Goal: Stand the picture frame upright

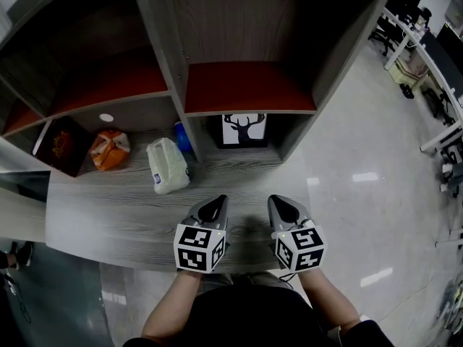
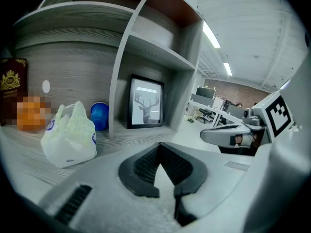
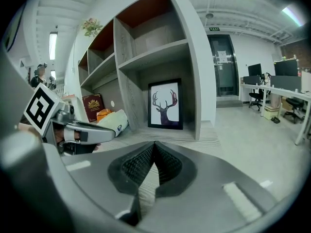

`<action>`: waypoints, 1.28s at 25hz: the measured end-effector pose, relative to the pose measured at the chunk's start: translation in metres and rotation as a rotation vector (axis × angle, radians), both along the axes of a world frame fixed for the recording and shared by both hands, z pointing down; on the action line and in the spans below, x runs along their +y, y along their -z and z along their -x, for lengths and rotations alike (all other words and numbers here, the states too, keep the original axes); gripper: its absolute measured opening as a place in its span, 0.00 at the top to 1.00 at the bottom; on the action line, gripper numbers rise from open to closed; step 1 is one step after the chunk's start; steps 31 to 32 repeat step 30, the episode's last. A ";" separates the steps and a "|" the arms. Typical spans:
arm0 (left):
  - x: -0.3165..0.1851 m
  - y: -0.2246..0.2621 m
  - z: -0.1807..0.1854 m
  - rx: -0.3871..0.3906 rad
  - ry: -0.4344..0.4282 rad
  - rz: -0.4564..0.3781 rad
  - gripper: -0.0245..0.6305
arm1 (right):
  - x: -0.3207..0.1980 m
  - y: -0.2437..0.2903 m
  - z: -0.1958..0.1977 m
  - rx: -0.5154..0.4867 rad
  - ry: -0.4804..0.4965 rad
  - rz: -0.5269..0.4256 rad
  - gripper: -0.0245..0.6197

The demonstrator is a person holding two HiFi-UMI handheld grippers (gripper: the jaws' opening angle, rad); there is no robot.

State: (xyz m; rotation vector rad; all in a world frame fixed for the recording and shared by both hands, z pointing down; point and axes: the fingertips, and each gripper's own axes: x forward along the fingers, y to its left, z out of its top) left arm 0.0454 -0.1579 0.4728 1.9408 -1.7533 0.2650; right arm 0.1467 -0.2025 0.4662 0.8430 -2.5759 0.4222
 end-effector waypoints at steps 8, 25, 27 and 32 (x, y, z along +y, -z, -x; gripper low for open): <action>0.011 -0.002 -0.002 -0.010 -0.001 0.007 0.97 | 0.009 -0.008 -0.003 0.011 0.002 0.022 0.96; 0.014 -0.009 -0.004 0.008 -0.006 0.039 0.96 | 0.013 -0.008 -0.001 -0.013 -0.019 0.067 0.96; 0.014 -0.010 -0.003 0.012 -0.003 0.041 0.96 | 0.013 -0.009 -0.001 -0.007 -0.020 0.066 0.96; 0.015 -0.010 0.000 0.015 0.003 0.043 0.96 | 0.015 -0.011 0.000 -0.005 -0.018 0.070 0.96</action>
